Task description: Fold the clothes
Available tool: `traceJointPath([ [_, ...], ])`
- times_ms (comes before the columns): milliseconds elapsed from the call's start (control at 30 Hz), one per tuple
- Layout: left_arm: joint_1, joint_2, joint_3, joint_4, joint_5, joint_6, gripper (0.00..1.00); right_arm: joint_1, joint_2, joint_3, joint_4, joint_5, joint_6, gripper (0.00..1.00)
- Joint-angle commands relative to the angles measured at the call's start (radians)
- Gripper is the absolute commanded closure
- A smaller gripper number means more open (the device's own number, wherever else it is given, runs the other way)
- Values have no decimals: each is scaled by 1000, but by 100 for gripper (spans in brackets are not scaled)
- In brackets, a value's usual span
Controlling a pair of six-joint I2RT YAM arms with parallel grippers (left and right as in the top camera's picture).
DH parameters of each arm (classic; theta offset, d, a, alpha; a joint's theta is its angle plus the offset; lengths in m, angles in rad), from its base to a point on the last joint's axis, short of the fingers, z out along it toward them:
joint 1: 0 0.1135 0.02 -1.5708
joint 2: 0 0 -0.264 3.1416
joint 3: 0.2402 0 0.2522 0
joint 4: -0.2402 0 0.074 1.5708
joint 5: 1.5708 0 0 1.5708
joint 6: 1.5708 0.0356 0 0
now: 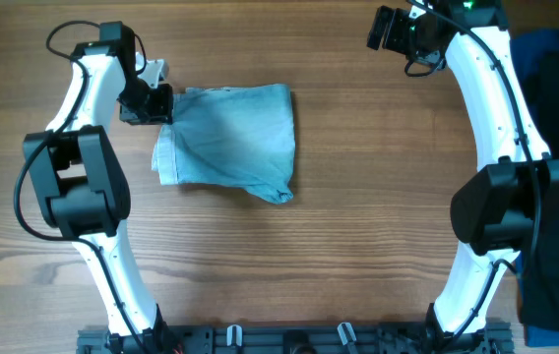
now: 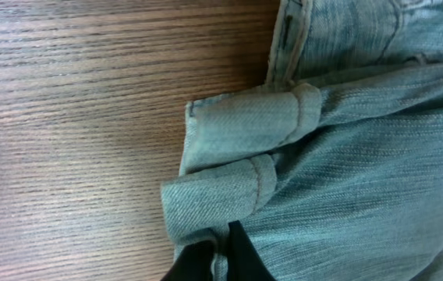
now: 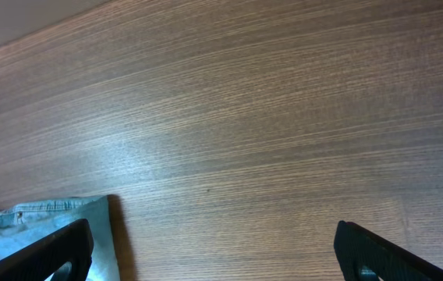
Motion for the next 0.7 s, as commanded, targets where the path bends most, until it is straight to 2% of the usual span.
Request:
traceJointPath([
  [0,8,-9,3,2,8,8,96,-2,0,1,4,18,-5,0],
  [200,8,-101,79,4,8,-49,96,-2,0,1,4,17,-5,0],
  [233,8,-117,82,13,8,-49,91,-2,0,1,4,17,-5,0],
  [300,8,-144,82,42,8,-49,90,-2,0,1,5,17,-5,0],
  [533,8,-142,82,104,8,-49,89,-2,0,1,4,17,-5,0],
  [667,7,-122,82,106,8,-49,84,-2,0,1,4,17,-5,0],
])
